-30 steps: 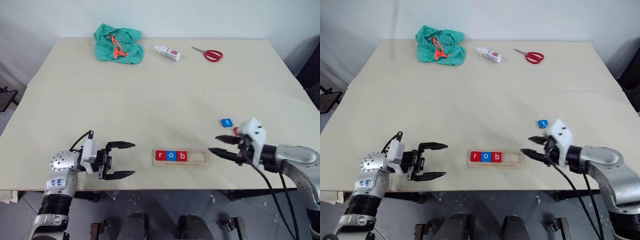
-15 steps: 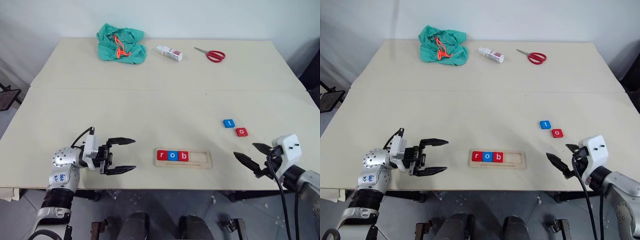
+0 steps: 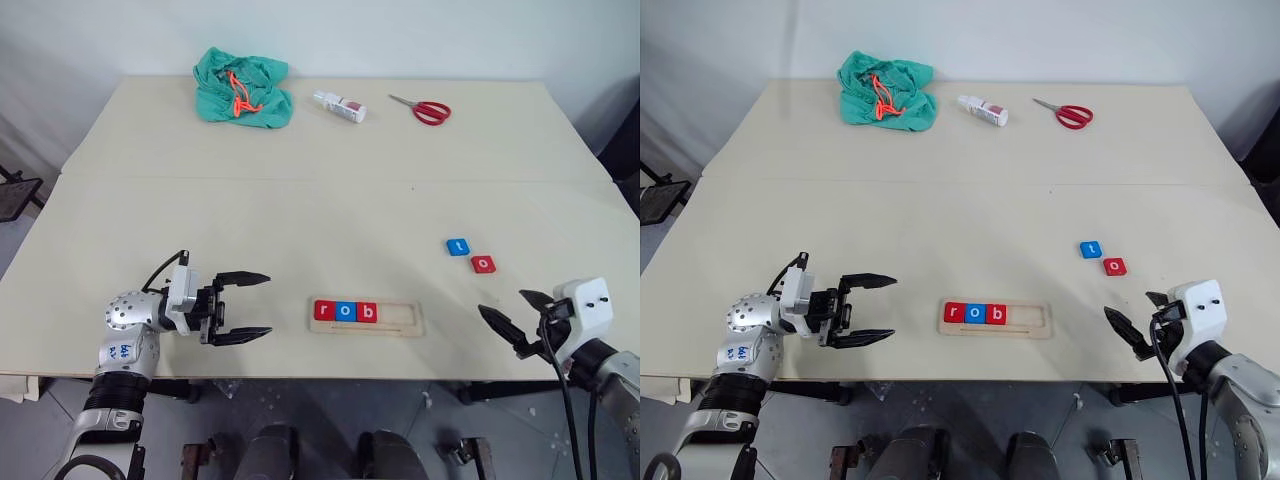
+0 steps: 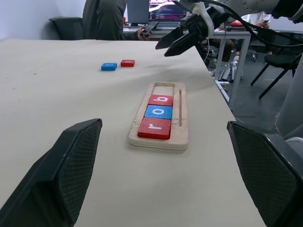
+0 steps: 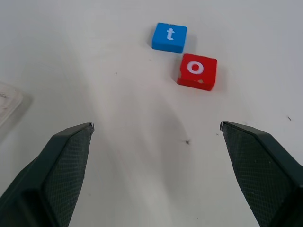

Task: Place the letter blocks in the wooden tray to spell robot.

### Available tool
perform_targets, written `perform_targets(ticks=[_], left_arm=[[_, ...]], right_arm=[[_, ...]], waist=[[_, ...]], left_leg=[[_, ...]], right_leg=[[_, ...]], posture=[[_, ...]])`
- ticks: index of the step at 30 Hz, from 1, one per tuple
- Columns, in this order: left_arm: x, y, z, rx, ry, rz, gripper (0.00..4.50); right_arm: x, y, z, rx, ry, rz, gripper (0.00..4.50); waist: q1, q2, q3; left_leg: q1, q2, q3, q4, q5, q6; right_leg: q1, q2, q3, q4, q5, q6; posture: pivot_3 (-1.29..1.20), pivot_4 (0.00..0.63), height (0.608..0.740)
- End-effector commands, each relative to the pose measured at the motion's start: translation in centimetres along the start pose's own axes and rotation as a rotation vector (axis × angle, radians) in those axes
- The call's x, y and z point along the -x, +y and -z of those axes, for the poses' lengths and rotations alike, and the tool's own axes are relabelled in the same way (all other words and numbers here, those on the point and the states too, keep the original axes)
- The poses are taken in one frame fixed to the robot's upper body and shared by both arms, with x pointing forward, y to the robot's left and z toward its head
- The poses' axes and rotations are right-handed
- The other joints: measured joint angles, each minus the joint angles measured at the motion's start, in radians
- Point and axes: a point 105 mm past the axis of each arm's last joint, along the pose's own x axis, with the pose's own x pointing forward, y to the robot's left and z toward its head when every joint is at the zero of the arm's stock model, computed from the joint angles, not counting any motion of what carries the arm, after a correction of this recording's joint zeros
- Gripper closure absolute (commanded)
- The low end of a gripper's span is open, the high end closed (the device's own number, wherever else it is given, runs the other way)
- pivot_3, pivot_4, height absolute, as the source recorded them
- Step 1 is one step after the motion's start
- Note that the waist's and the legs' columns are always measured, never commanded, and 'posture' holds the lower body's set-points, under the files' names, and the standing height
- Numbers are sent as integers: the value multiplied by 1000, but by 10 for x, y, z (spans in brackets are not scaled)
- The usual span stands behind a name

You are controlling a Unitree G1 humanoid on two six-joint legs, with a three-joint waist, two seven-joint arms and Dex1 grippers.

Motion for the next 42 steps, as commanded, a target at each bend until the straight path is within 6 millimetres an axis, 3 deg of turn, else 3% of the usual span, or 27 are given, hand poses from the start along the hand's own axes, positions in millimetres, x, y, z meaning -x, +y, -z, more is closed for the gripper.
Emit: perform_targets(ticks=[1, 11, 21, 26, 35, 42], left_arm=[[2, -4, -6, -34, 5, 62, 0], [-2, -9, -9, -33, -2, 70, 0], [1, -17, -10, -27, -1, 59, 0], [3, -19, -11, -28, 4, 45, 0], [5, -22, -10, -23, 8, 40, 0], [5, -22, -8, -12, 2, 62, 0]], right_arm=[[3, -5, -9, 9, -39, 21, 29], [-28, -15, -15, -35, -57, 66, 29], [-80, -30, -16, -68, -53, 116, 29], [-86, -34, -6, -66, -3, 149, 29], [-79, -19, -15, -62, -43, 127, 3027], [-56, 24, -24, -65, -70, 108, 3042]], waist=[[0, 0, 0], [-3, 0, 0], [-8, 0, 0], [-12, 1, 0], [-11, 1, 0], [-13, 1, 0]], left_leg=[[0, 0, 0, 0, 0, 0], [0, 0, 0, 0, 0, 0], [0, 0, 1, 0, 0, 0], [0, 0, 1, 0, 0, 0], [0, 0, 0, 0, 0, 0], [0, 0, 0, -1, 0, 0]], right_leg=[[0, 0, 0, 0, 0, 0], [0, 0, 0, 0, 0, 0], [-1, 0, 0, 1, 0, 0], [-1, 0, 0, 1, 0, 0], [-1, 0, 0, 2, 0, 0], [-2, 0, 0, 3, 0, 0]], posture=[[0, 150, 740], [0, 150, 740], [0, 150, 740], [0, 150, 740], [0, 150, 740], [0, 150, 740]])
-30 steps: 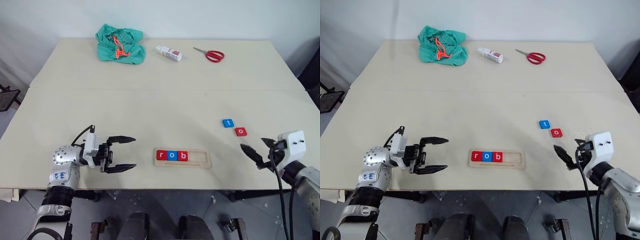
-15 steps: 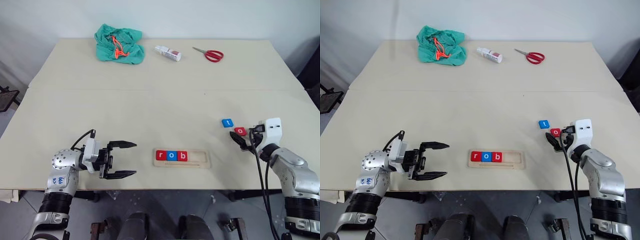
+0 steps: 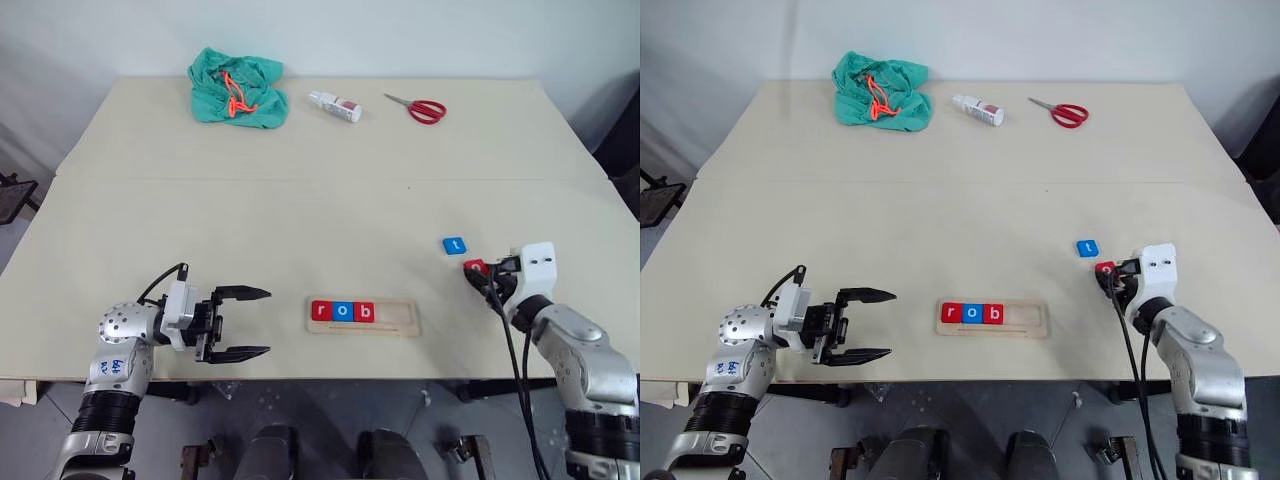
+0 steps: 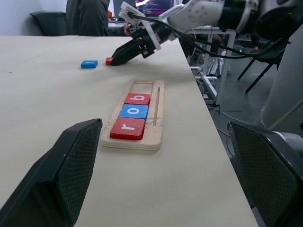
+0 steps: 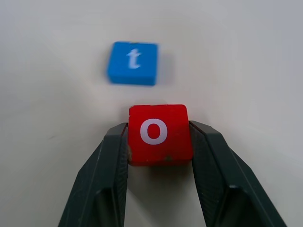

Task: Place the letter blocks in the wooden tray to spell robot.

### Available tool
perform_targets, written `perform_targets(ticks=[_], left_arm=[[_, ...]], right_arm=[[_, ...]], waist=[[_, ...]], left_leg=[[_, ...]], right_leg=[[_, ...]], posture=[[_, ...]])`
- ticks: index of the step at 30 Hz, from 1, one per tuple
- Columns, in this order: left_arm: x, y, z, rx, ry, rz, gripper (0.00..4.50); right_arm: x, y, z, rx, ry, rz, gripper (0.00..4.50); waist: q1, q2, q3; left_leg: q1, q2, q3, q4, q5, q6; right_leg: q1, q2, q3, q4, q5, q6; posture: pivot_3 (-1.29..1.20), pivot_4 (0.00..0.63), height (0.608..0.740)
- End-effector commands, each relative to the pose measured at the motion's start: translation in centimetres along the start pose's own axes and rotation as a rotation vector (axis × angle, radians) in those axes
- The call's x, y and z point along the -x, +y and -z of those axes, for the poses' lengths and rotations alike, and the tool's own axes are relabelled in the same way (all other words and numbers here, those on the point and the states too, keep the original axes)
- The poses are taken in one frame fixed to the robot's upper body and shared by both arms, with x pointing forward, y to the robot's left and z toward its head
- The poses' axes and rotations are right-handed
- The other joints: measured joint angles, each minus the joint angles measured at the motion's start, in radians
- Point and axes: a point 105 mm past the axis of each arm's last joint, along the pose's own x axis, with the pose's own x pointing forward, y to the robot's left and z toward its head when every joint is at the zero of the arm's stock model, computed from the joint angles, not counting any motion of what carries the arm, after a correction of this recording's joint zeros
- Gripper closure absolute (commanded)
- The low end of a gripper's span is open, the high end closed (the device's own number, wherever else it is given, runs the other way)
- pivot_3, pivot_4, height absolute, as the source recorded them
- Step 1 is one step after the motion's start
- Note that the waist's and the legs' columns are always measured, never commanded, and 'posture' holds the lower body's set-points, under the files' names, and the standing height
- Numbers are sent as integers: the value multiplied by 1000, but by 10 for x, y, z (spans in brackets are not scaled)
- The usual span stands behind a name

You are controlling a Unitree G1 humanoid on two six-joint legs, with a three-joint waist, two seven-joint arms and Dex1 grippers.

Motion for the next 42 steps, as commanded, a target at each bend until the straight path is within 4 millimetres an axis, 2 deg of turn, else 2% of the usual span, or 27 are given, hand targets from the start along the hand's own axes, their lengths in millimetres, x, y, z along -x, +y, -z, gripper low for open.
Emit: perform_targets(ticks=[1, 8, 11, 14, 22, 23, 28, 34, 42], left_arm=[[4, 0, -5, -16, -19, 25, 0], [4, 1, -2, -4, -18, 36, 0], [3, 3, -2, -3, -17, 41, 0], [2, 4, -2, -4, -18, 46, 0], [4, 4, -4, -7, -12, 46, 0], [4, 4, -4, -7, -12, 45, 0], [3, 4, -5, -9, -12, 40, 0], [1, 5, -5, -12, -14, 34, 0], [0, 6, -4, -18, -18, 23, 0]], right_arm=[[20, 22, -14, 5, -54, 5, 3042], [48, 56, 2, -58, -2, 10, 3042], [51, 61, 6, -80, 10, 27, 3042], [51, 57, 9, -91, 24, 53, 3042], [54, 55, 9, -72, 13, 57, 238], [54, 55, 8, -66, 8, 47, 26], [55, 55, 4, -22, -11, -6, 26], [58, 45, 3, 254, 92, -282, 26], [41, 29, -11, 480, 167, -563, 26]], waist=[[1, 0, 0], [3, 0, 0], [-1, 0, 0], [-7, 0, 0], [-10, 0, 0], [-10, 0, 0], [-10, 0, 0], [-9, 0, 0], [-10, 0, 0]], left_leg=[[0, 0, 0, 0, 0, 0], [0, 0, -1, 0, 0, 0], [0, -1, -1, 0, 0, 0], [1, -1, -1, 0, 0, 0], [1, -1, -1, 0, 0, 0], [1, -1, -1, 0, 0, 0], [1, -1, -1, 0, 0, 0], [1, -1, 0, 0, 0, 0], [1, 0, 1, 0, 0, 0]], right_leg=[[0, 0, 0, 0, 0, 0], [0, 0, 0, 1, 0, 0], [-1, 0, 1, 3, 0, 0], [-1, 0, 2, 3, 0, 0], [-1, 0, 2, 4, 0, 0], [-1, 0, 2, 4, 0, 0], [-1, 0, 2, 4, 0, 0], [0, 0, 2, 3, 0, 0], [1, 1, 1, -2, 0, 0]], posture=[[0, 150, 740], [0, 150, 740], [0, 150, 740], [0, 150, 740], [0, 150, 740], [0, 150, 740], [0, 150, 740], [0, 150, 740], [0, 150, 740]])
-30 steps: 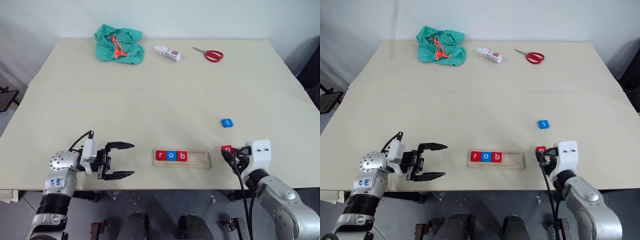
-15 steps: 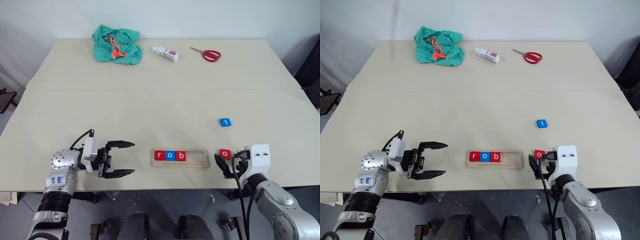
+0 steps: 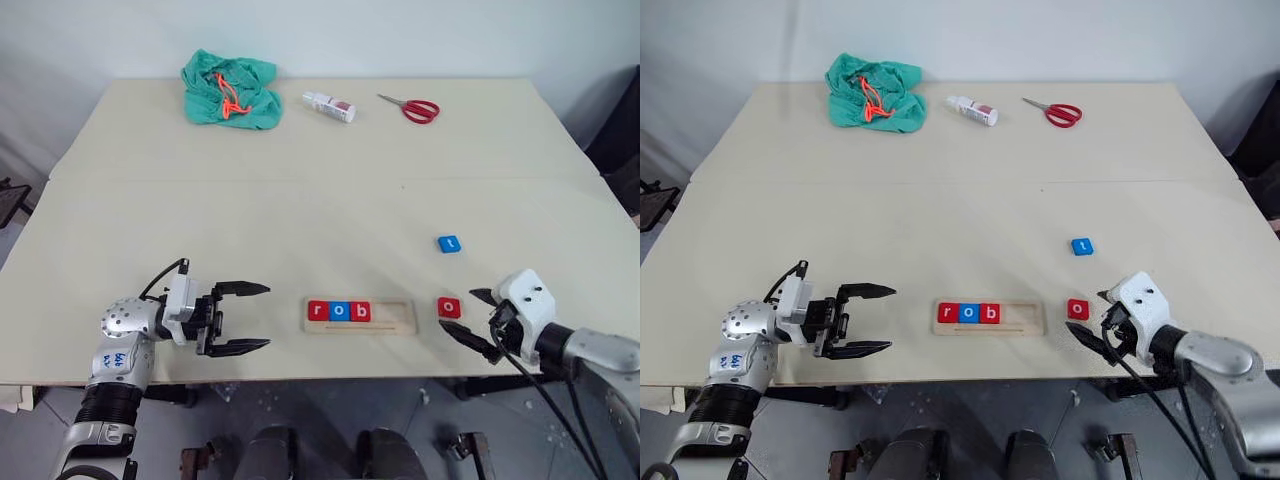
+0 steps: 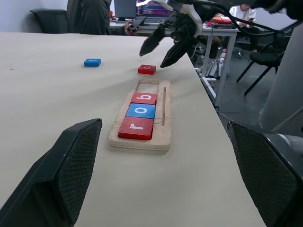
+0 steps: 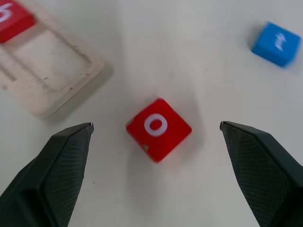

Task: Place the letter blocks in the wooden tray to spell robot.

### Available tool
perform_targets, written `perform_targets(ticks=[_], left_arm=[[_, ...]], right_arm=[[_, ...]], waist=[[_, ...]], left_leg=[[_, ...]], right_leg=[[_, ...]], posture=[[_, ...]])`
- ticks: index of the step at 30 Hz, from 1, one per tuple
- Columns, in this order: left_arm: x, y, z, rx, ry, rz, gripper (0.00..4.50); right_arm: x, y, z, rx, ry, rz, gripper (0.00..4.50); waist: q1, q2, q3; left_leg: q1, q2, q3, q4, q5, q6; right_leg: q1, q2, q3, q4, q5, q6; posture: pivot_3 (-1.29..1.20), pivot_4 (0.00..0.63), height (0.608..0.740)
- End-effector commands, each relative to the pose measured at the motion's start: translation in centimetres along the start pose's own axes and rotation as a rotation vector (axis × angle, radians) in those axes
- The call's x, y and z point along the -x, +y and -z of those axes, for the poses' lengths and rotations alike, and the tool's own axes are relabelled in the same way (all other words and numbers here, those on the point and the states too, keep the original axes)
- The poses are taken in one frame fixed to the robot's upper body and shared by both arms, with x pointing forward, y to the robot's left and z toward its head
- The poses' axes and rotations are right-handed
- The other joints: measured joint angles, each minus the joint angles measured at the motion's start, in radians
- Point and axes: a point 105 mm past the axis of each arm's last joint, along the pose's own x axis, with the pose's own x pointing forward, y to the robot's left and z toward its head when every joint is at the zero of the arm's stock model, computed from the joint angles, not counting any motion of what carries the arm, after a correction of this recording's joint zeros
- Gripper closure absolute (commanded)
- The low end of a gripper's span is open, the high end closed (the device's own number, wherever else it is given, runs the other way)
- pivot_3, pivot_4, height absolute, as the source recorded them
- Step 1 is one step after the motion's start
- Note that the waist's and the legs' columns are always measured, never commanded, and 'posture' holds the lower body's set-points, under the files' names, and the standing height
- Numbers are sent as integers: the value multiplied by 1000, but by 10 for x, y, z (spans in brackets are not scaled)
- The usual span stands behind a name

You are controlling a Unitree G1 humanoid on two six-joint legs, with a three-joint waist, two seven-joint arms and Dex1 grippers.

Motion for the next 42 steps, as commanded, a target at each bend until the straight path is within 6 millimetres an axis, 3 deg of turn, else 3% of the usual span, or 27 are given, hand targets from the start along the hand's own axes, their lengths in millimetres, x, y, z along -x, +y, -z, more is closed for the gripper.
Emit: perform_targets(ticks=[1, 12, 15, 22, 25, 30, 34, 42], left_arm=[[0, -4, -7, -38, -14, 35, 0], [6, -11, -9, -44, -3, -5, 0], [8, -12, -10, -45, 1, -14, 0], [9, -12, -10, -49, 4, -28, 0], [8, -11, -9, -51, 2, -30, 0], [5, -11, -8, -52, -5, -26, 0], [2, -9, -7, -62, -11, -27, 0], [4, -14, -8, -64, -12, -38, 0]], right_arm=[[-2, -7, -2, 95, 19, -100, 26], [-17, -19, 8, 245, 131, -280, 26], [-18, -20, 8, 258, 138, -284, 560], [-17, -22, -5, 264, 103, -258, 2994], [-17, -25, -27, 275, 52, -204, 3043], [-18, -2, -55, 260, -9, -280, 3043], [-26, 21, -56, 263, 3, -367, 3043], [-51, 41, -56, 277, 10, -452, 3043]], waist=[[0, 0, 0], [0, 0, 0], [1, 0, 0], [3, 0, 0], [2, 0, 0], [1, 0, 0], [6, 0, 0], [-1, 0, 0]], left_leg=[[0, 0, 0, 0, 0, 0], [-1, 0, -1, 1, 0, 0], [-1, 0, -1, 1, 0, 0], [-1, 0, -2, 3, 0, 0], [-1, 0, -2, 2, 0, 0], [-2, 0, -2, 2, 0, 0], [-2, 0, -3, 2, 0, 0], [-2, 0, -3, 2, 0, 0]], right_leg=[[0, 0, 0, 0, 0, 0], [1, -1, -2, -1, 0, 0], [1, -1, -2, -2, 0, 0], [2, -1, -2, -2, 0, 0], [2, -1, -2, -2, 0, 0], [1, 0, -2, -2, 0, 0], [2, -1, -2, -2, 0, 0], [1, -1, -2, -2, 0, 0]], posture=[[0, 150, 740], [0, 150, 740], [0, 150, 740], [0, 150, 740], [0, 150, 740], [0, 150, 740], [0, 150, 740], [0, 150, 740]])
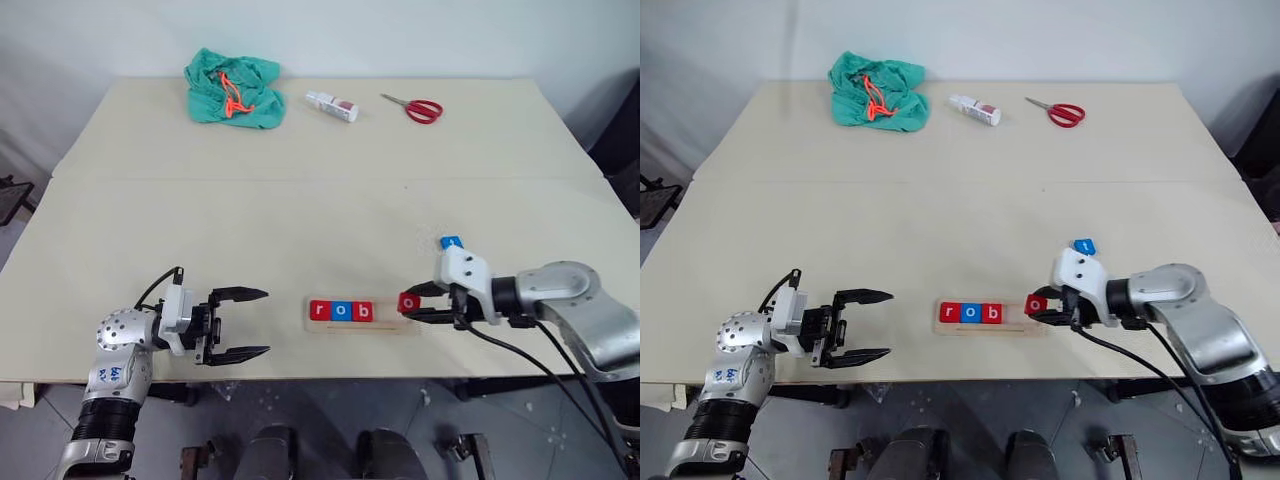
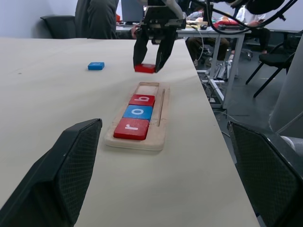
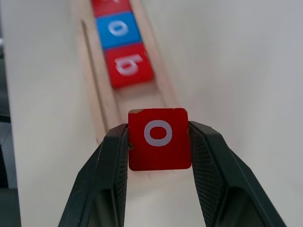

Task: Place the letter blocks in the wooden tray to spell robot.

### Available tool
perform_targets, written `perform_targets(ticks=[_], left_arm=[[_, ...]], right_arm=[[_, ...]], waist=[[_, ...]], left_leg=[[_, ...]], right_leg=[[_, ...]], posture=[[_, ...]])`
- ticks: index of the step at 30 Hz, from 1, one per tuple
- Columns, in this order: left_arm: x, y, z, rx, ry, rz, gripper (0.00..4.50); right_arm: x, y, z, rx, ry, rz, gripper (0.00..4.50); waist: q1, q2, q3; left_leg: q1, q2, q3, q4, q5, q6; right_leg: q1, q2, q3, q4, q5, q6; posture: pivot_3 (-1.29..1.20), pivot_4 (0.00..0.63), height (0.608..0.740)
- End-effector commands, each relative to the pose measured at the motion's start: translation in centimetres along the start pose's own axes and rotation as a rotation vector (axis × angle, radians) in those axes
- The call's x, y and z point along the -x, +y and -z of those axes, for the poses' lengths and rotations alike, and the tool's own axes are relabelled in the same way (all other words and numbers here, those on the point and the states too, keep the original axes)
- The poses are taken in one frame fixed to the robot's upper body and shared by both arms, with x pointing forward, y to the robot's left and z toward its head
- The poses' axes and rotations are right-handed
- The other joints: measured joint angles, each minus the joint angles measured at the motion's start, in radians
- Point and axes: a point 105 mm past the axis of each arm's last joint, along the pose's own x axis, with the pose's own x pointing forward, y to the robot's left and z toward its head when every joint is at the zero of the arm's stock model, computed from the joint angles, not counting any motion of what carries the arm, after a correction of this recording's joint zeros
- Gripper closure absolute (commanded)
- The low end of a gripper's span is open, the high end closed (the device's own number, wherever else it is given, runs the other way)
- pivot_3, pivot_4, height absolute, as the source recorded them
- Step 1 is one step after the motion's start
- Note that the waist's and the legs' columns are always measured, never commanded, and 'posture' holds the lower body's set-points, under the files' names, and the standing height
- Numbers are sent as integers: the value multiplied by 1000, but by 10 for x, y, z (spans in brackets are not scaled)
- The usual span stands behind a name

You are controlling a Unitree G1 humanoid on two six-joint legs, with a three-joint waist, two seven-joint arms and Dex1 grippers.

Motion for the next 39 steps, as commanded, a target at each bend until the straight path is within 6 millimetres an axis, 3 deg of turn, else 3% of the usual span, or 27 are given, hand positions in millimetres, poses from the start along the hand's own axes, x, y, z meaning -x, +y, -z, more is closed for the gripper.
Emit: perform_targets(ticks=[1, 15, 16, 23, 29, 32, 39], left_arm=[[4, -3, -7, -38, 1, -5, 0], [7, -9, -7, -35, 7, -41, 0], [7, -8, -7, -35, 6, -42, 0], [5, -6, -7, -35, 2, -40, 0], [3, -3, -6, -36, -3, -35, 0], [2, -2, -6, -35, -4, -34, 0], [-1, -1, -4, -30, -10, -29, 0]], right_arm=[[-7, -1, -7, 34, -5, -12, 3043], [-23, -3, -2, 77, 21, -60, 3043], [-23, -4, -2, 76, 17, -50, 2296], [-23, -1, -14, 71, -31, -54, 26], [-9, -3, -18, 32, -63, 14, 26], [3, -3, -8, -11, -40, 52, 610], [13, -9, 7, -46, 2, 111, 3059]], waist=[[-1, 0, 0], [-1, 0, 0], [-1, 0, 0], [0, 0, 0], [2, 0, 0], [3, 0, 0], [0, 0, 0]], left_leg=[[0, 0, 0, 0, 0, 0], [0, 0, 0, 0, 0, 0], [0, 0, 0, 0, 0, 0], [0, 0, 0, 0, 0, 0], [0, 0, -1, 0, 0, 0], [0, -1, -1, 0, 0, 0], [0, 0, 0, -1, 0, 0]], right_leg=[[0, 0, 0, 0, 0, 0], [0, 0, 0, 0, 0, 0], [0, 0, 0, 0, 0, 0], [0, 0, 0, 0, 0, 0], [0, 0, 0, 0, 0, 0], [0, 0, 0, 0, 0, 0], [0, 0, 0, 0, 0, 0]], posture=[[0, 150, 740], [0, 150, 740], [0, 150, 740], [0, 150, 740], [0, 150, 740], [0, 150, 740], [0, 150, 740]])
